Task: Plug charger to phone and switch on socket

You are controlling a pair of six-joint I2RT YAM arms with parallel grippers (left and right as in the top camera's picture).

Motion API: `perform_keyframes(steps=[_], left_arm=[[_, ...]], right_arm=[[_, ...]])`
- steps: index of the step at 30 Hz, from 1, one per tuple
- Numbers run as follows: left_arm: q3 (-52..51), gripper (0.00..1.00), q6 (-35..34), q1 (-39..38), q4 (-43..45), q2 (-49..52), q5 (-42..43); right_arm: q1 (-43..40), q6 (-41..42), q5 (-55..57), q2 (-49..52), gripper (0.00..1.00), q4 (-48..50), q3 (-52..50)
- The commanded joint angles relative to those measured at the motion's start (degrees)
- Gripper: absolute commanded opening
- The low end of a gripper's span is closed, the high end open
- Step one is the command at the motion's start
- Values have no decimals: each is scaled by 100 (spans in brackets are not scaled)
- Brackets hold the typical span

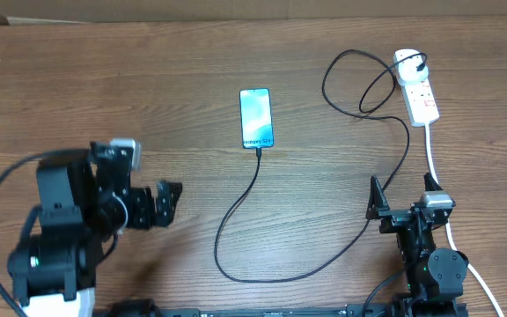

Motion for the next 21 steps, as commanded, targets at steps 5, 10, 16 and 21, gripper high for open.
perform_keyframes(steps=[5,10,16,21], left_arm=[[-588,100,155,28,629,-831,96],[-1379,99,151,28,1897,-1572,264],[-2533,99,-409,26,3683,-2540,505],[-3359,100,-1001,28,5093,-2944,507]], right_arm=[[37,20,55,-57,100,33,-59],[37,20,55,-57,100,33,-59],[37,20,55,-57,100,33,-59],[37,20,55,-57,100,33,-59]])
